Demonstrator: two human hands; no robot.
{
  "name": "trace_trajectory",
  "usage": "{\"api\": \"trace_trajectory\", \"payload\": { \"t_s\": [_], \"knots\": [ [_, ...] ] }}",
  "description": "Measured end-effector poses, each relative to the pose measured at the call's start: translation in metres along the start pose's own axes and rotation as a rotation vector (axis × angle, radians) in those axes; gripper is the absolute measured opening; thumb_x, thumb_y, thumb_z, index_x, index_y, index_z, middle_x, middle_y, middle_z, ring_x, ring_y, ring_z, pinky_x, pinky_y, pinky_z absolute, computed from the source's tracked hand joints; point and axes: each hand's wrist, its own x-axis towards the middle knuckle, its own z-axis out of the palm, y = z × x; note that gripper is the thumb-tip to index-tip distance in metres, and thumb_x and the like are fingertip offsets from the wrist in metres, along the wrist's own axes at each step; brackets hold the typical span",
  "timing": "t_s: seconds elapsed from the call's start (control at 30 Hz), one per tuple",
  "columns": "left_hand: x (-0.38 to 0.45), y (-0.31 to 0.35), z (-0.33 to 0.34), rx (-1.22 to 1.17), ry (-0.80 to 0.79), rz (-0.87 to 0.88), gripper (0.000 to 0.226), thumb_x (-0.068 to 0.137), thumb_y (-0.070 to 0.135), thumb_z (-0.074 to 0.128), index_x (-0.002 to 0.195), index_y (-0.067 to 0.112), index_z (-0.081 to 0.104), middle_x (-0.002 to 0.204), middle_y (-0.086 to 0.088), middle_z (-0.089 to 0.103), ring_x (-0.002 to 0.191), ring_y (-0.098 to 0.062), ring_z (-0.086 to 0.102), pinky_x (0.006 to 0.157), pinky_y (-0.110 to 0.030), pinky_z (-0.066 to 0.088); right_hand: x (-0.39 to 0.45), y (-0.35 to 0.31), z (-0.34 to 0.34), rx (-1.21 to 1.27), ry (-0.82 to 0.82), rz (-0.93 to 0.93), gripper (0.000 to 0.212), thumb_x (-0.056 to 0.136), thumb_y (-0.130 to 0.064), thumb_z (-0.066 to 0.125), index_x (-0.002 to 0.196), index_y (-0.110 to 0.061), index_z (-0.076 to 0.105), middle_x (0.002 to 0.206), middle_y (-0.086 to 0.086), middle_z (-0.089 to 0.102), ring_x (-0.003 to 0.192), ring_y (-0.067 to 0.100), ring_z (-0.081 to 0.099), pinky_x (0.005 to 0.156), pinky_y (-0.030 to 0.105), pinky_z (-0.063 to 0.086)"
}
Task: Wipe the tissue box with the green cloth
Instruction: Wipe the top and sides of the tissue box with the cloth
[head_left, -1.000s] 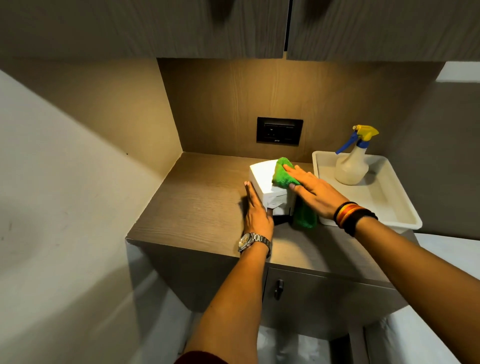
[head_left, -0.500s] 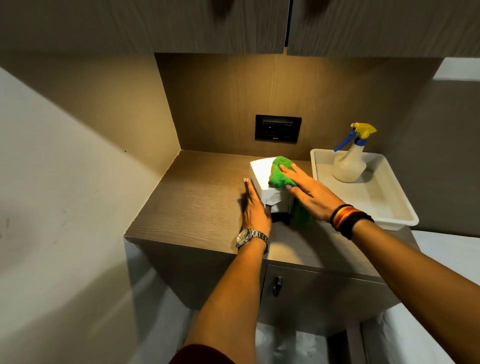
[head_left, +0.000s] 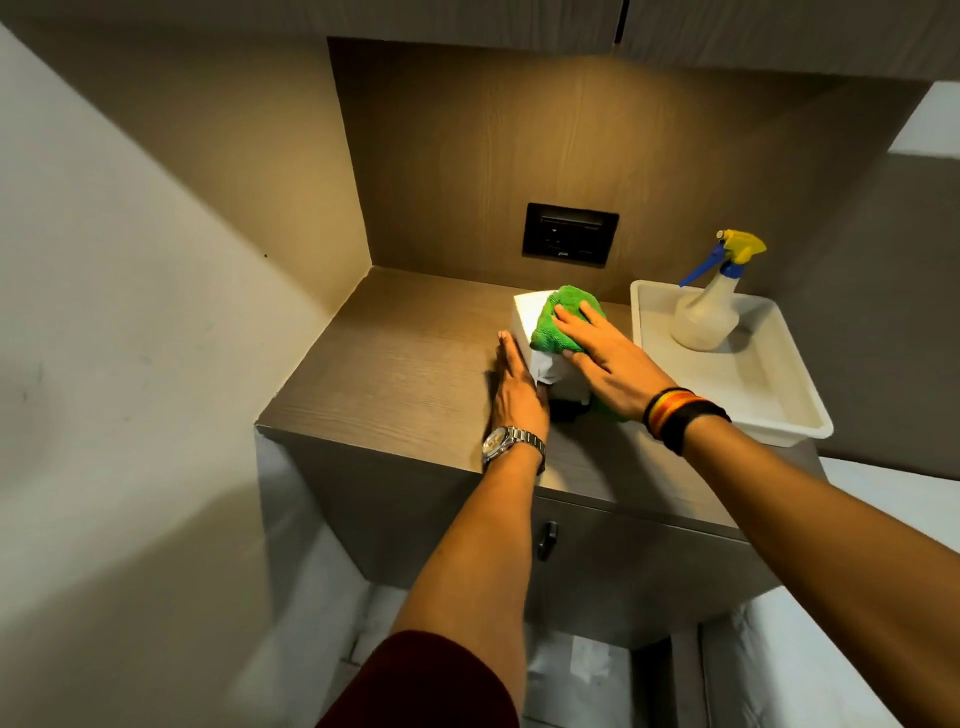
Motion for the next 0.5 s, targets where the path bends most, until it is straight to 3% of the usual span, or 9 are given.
{"api": "trace_trajectory", "payload": {
  "t_s": [0.13, 0.2, 0.27, 0.4, 0.5],
  "knots": [
    [0.012, -0.003, -0.004, 0.042, -0.075, -0.019, 0.101, 0.088, 0.0, 0.059, 0.154, 0.027, -0.012, 0.165, -0.01, 0.008, 0.142, -0.042, 0.031, 0.103, -0.058, 0.044, -0.02, 0.001, -0.002, 0.266, 0.08, 0.146, 0.048, 0.101, -0.035, 0.038, 0.148, -0.039, 0.029, 0.162, -0.002, 0.019, 0.139, 0.011, 0.02, 0.116, 0.038, 0.02],
    [0.02, -0.007, -0.014, 0.077, -0.084, -0.018, 0.099, 0.088, 0.005, 0.062, 0.155, 0.024, -0.009, 0.165, -0.011, 0.006, 0.14, -0.043, 0.034, 0.099, -0.056, 0.048, -0.022, -0.003, 0.003, 0.574, 0.217, 0.241, 0.043, 0.1, -0.034, 0.04, 0.143, -0.032, 0.041, 0.148, 0.003, 0.046, 0.133, 0.018, 0.043, 0.111, 0.039, 0.035],
    [0.027, -0.015, -0.03, 0.108, -0.092, -0.025, 0.095, 0.088, 0.015, 0.064, 0.156, 0.022, -0.003, 0.165, -0.013, 0.007, 0.137, -0.045, 0.037, 0.099, -0.056, 0.048, -0.023, -0.004, 0.008, 0.827, 0.386, 0.344, 0.038, 0.1, -0.03, 0.042, 0.135, -0.021, 0.052, 0.13, 0.007, 0.061, 0.118, 0.023, 0.058, 0.103, 0.04, 0.046],
    [0.036, -0.029, -0.066, 0.199, -0.166, -0.024, 0.105, 0.08, 0.036, 0.076, 0.156, 0.02, 0.006, 0.163, -0.015, 0.014, 0.141, -0.045, 0.031, 0.11, -0.058, 0.036, -0.027, 0.007, 0.02, 1.193, 0.613, 0.607, 0.032, 0.099, -0.028, 0.045, 0.125, -0.014, 0.058, 0.126, 0.017, 0.062, 0.112, 0.033, 0.061, 0.099, 0.049, 0.049],
    [0.033, -0.03, -0.095, 0.251, -0.279, 0.031, 0.125, 0.07, 0.037, 0.084, 0.155, 0.019, -0.006, 0.165, -0.011, -0.001, 0.151, -0.034, 0.005, 0.12, -0.054, 0.018, -0.032, 0.008, 0.033, 1.328, 0.667, 0.742, 0.035, 0.098, -0.028, 0.047, 0.128, -0.011, 0.055, 0.124, 0.019, 0.061, 0.11, 0.035, 0.06, 0.1, 0.051, 0.048]
  ]
}}
